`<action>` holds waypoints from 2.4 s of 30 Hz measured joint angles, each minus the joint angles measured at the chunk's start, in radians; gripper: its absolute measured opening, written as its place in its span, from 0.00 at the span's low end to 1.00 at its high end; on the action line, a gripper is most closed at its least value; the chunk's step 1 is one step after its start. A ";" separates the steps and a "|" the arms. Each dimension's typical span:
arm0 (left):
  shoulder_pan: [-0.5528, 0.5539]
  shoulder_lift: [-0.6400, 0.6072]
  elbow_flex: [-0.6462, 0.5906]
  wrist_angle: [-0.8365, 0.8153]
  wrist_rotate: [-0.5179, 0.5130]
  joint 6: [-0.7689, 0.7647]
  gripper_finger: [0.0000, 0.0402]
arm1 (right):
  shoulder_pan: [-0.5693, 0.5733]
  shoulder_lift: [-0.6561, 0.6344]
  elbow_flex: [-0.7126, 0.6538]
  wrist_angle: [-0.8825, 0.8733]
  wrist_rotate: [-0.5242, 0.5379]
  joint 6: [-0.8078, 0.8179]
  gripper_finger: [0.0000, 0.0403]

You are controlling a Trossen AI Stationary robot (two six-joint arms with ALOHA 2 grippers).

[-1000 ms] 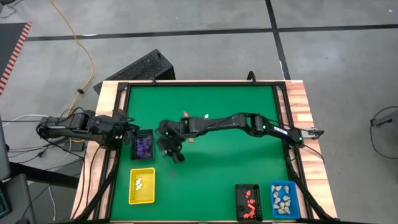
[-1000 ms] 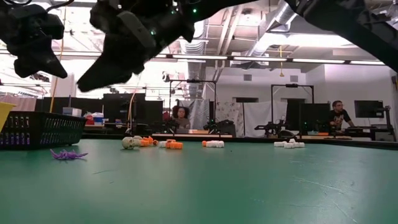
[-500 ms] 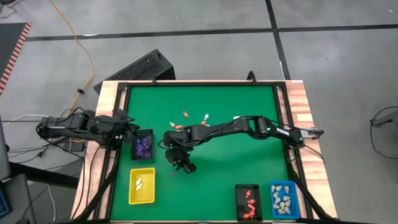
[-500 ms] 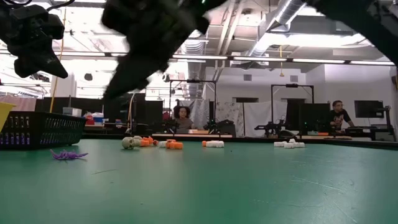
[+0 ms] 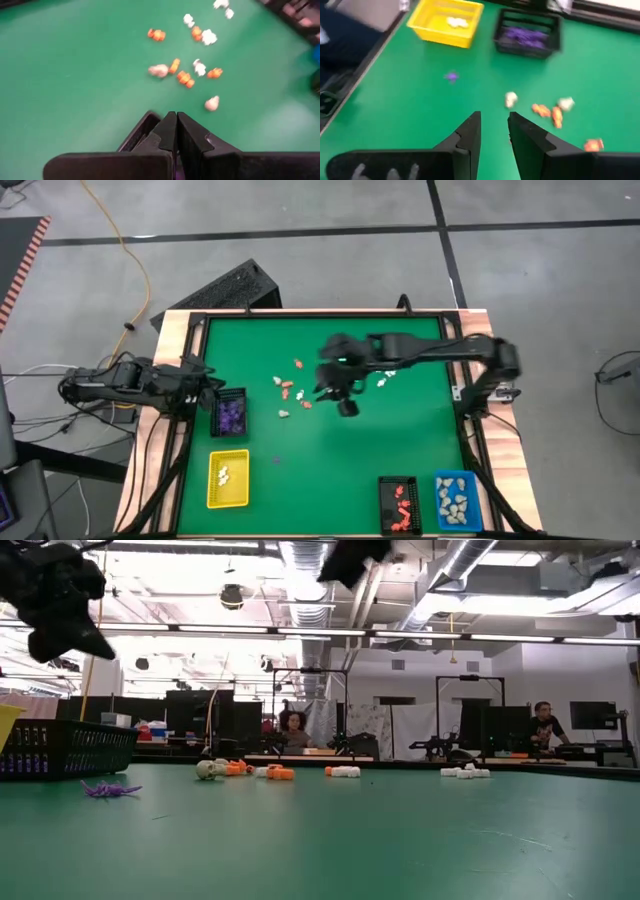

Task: Sort Halloween decoration
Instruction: Put the purple spider toy into the top black basket

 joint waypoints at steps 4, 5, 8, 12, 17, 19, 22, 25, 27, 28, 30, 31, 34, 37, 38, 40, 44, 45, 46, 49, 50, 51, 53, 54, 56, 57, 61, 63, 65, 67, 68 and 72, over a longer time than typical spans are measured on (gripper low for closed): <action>0.000 0.000 0.001 0.104 -0.013 0.073 0.00 | 0.014 -0.164 -0.385 0.447 0.072 0.126 0.30; 0.000 0.000 0.001 0.097 -0.013 0.073 0.00 | 0.026 -0.182 -0.465 0.573 0.085 0.146 0.30; 0.000 0.000 0.000 0.092 -0.043 0.030 0.00 | 0.069 -0.182 -0.638 0.891 0.113 0.157 0.30; 0.000 0.000 0.000 0.150 -0.088 0.034 0.00 | 0.118 -0.084 -0.711 1.109 0.124 0.157 0.30; 0.000 0.000 0.000 0.215 -0.097 0.119 0.00 | 0.165 0.099 -0.677 1.262 0.165 0.149 0.33; 0.000 0.000 0.000 0.217 -0.112 0.135 0.00 | 0.178 0.168 -0.641 1.280 0.172 0.149 0.37; 0.000 0.000 0.000 0.222 -0.116 0.144 0.00 | 0.192 0.262 -0.562 1.285 0.172 0.148 0.47; 0.000 0.000 0.000 0.224 -0.110 0.135 0.00 | 0.203 0.346 -0.467 1.285 0.172 0.124 0.58; 0.000 0.000 0.000 0.224 -0.102 0.131 0.00 | 0.215 0.400 -0.398 1.279 0.171 0.107 0.64; 0.000 0.000 0.000 0.223 -0.102 0.127 0.00 | 0.220 0.427 -0.366 1.269 0.171 0.099 0.66; 0.000 0.000 0.000 0.225 -0.103 0.109 0.00 | 0.229 0.473 -0.299 1.221 0.169 0.094 0.69; 0.000 0.000 0.000 0.224 -0.103 0.103 0.00 | 0.234 0.495 -0.267 1.198 0.166 0.093 0.69; 0.000 0.000 0.000 0.223 -0.104 0.092 0.00 | 0.243 0.546 -0.177 1.119 0.151 0.092 0.70; 0.000 0.000 0.000 0.221 -0.105 0.076 0.00 | 0.253 0.592 -0.106 1.048 0.142 0.093 0.70; 0.000 0.000 0.000 0.219 -0.105 0.072 0.00 | 0.258 0.603 -0.093 1.025 0.142 0.093 0.70; 0.000 0.000 0.000 0.220 -0.106 0.065 0.00 | 0.272 0.617 -0.077 0.992 0.142 0.081 0.70; 0.000 0.000 0.000 0.219 -0.109 0.049 0.00 | 0.295 0.628 -0.070 0.977 0.146 0.062 0.70; 0.000 0.000 0.000 0.219 -0.110 0.046 0.00 | 0.299 0.629 -0.070 0.975 0.153 0.062 0.70; 0.000 0.000 0.000 0.219 -0.110 0.046 0.00 | 0.302 0.629 -0.070 0.972 0.165 0.061 0.70; 0.000 0.000 0.000 0.218 -0.111 0.040 0.00 | 0.301 0.629 -0.070 0.974 0.197 0.046 0.70; 0.000 0.000 0.000 0.219 -0.111 0.038 0.00 | 0.301 0.630 -0.070 0.972 0.201 0.039 0.70; 0.000 0.000 0.000 0.219 -0.111 0.038 0.00 | 0.300 0.641 -0.070 0.977 0.202 0.035 0.70; 0.000 0.000 0.000 0.219 -0.111 0.038 0.00 | 0.294 0.659 -0.069 0.993 0.201 0.040 0.70; 0.000 0.000 0.000 0.218 -0.111 0.038 0.00 | 0.293 0.664 -0.072 0.981 0.200 0.044 0.70; 0.000 0.000 0.000 0.216 -0.112 0.038 0.00 | 0.293 0.691 -0.067 1.004 0.197 0.054 0.70; 0.000 0.000 0.000 0.214 -0.112 0.038 0.00 | 0.293 0.694 -0.066 1.010 0.199 0.057 0.70; 0.000 0.000 0.000 0.206 -0.114 0.041 0.00 | 0.283 0.703 -0.066 1.012 0.199 0.106 0.70; 0.000 0.000 0.000 0.203 -0.122 0.041 0.00 | 0.275 0.704 -0.065 1.012 0.193 0.147 0.70; 0.000 0.000 0.000 0.191 -0.132 0.041 0.00 | 0.268 0.704 -0.065 1.007 0.194 0.178 0.70; 0.000 0.000 0.000 0.182 -0.138 0.041 0.00 | 0.261 0.705 -0.065 0.998 0.196 0.207 0.69; 0.000 0.000 0.000 0.179 -0.138 0.041 0.00 | 0.260 0.705 -0.065 0.994 0.196 0.218 0.68; 0.000 0.000 0.000 0.174 -0.139 0.041 0.00 | 0.257 0.705 -0.065 0.989 0.202 0.232 0.61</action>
